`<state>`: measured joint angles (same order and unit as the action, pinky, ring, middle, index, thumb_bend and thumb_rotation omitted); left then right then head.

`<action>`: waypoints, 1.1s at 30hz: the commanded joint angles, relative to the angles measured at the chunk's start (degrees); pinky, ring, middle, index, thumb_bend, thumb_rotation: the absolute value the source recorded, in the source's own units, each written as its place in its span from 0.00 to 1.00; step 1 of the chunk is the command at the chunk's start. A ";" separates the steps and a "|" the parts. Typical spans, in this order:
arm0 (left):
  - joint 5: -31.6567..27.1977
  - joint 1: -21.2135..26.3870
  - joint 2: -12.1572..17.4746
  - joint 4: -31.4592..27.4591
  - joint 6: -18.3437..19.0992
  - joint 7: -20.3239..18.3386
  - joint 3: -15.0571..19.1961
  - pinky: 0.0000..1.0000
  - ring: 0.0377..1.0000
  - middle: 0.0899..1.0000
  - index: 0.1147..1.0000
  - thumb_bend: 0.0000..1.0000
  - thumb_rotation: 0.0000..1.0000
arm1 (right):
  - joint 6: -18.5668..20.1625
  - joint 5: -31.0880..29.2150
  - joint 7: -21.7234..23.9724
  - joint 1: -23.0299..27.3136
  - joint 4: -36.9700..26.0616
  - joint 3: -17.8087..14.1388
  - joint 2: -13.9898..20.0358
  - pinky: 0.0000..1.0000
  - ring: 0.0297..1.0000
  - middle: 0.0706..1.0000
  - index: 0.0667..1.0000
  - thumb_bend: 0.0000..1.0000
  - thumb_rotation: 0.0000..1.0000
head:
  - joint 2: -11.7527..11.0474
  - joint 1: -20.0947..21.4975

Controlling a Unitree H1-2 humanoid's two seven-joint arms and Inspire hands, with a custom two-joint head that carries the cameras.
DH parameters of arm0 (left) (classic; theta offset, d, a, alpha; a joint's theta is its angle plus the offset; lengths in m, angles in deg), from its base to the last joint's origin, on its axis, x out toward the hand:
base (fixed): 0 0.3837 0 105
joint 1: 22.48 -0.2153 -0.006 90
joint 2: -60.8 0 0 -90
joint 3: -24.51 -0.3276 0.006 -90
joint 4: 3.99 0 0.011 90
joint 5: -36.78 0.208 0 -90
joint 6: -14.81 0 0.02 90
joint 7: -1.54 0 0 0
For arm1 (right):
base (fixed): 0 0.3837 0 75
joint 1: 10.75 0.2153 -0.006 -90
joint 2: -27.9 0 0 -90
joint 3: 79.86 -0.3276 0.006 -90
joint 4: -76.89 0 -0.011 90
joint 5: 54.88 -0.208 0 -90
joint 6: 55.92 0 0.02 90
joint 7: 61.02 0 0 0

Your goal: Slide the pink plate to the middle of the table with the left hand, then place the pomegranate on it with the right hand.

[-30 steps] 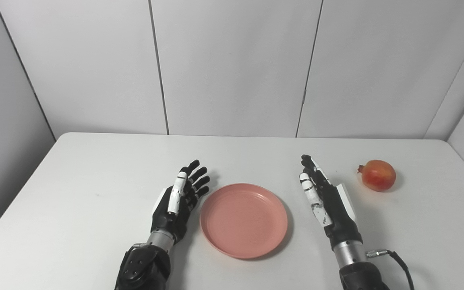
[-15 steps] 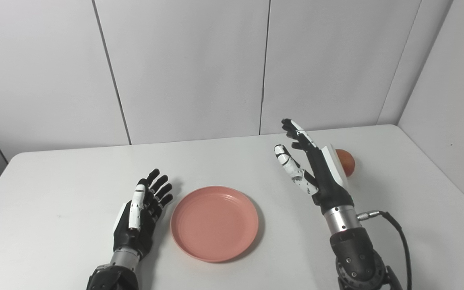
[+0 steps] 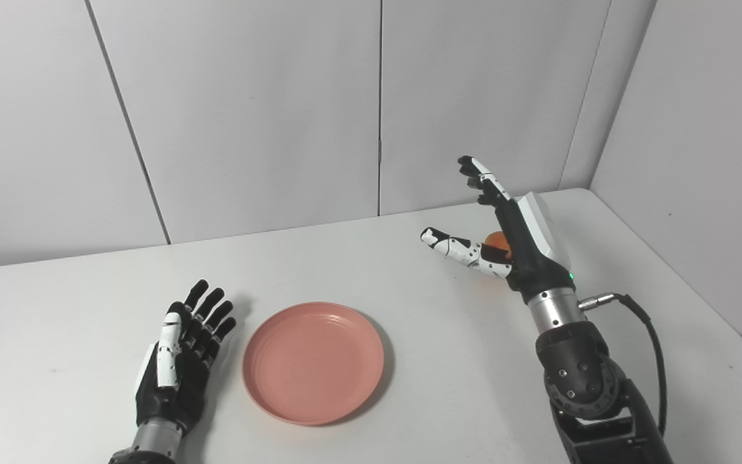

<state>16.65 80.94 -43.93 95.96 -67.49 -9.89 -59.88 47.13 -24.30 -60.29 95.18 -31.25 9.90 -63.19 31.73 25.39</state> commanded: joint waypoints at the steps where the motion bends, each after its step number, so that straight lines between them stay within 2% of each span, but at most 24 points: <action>1: -0.50 1.01 0.77 0.74 -0.28 -0.47 0.44 0.91 0.90 0.91 0.89 0.36 1.00 | 0.49 1.52 -0.09 2.79 -0.76 -0.60 1.56 0.78 0.84 0.87 0.88 0.81 0.46 | 0.04 0.26; 7: -1.43 1.14 1.27 0.98 0.45 -0.72 0.87 0.91 0.89 0.89 0.88 0.38 1.00 | 2.30 5.74 1.01 2.96 -0.02 -0.84 5.17 0.74 0.84 0.88 0.89 0.84 0.42 | -0.06 0.84; 14: -1.66 1.06 1.61 1.11 0.13 -1.34 1.07 0.92 0.90 0.90 0.88 0.39 1.00 | 3.30 6.40 3.19 2.59 1.17 -1.31 8.60 0.75 0.87 0.93 0.94 0.89 0.35 | -0.05 1.05; 20: -1.85 1.10 1.46 1.24 0.19 -1.46 1.27 0.92 0.90 0.90 0.88 0.39 1.00 | 6.23 9.46 7.59 2.45 2.16 -0.53 12.29 0.75 0.89 0.98 0.99 0.92 0.34 | 0.03 0.80; 25: -1.86 1.05 1.51 1.05 0.40 -1.53 1.24 0.92 0.90 0.90 0.89 0.39 1.00 | 5.99 10.85 8.87 2.49 4.13 -0.02 14.23 0.76 0.90 0.97 0.98 0.93 0.32 | 0.17 0.88; 33: -1.80 0.95 1.64 0.77 0.38 -1.52 1.27 0.91 0.89 0.89 0.88 0.38 1.00 | 6.62 11.12 9.68 3.62 8.48 0.50 15.26 0.78 0.90 0.96 0.96 0.95 0.29 | 0.50 0.73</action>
<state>15.28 81.26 -42.80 96.69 -67.51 -10.91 -58.55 53.46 -13.60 -50.27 96.03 -22.32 10.96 -49.80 32.17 26.19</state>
